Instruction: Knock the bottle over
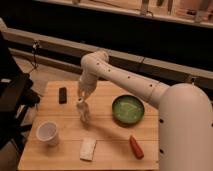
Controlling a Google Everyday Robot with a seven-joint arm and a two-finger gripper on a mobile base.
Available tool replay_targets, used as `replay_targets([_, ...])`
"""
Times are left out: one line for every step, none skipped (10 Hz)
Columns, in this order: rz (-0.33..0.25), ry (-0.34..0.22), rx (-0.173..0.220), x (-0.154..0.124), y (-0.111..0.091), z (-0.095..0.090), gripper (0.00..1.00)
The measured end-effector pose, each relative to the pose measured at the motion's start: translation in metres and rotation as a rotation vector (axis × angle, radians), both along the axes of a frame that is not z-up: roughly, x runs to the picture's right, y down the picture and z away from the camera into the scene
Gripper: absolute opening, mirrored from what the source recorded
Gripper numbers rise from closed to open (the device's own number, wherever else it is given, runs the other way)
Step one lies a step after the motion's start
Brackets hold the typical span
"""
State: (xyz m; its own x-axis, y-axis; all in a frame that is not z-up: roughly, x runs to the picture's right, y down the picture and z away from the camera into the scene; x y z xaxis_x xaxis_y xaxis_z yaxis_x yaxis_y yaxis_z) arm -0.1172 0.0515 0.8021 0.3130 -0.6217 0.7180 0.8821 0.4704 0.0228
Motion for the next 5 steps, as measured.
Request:
replay_targets([0.001, -0.013, -0.018, -0.005, 0.007, -0.003, 0.01])
replay_targets([-0.001, -0.037, -0.04, -0.015, 0.018, -0.011, 0.01])
replay_targets([-0.007, -0.056, -0.06, -0.023, 0.028, -0.019, 0.01])
replay_targets([-0.013, -0.068, -0.073, -0.027, 0.035, -0.025, 0.01])
replay_targets([-0.022, -0.08, -0.087, -0.032, 0.041, -0.032, 0.01])
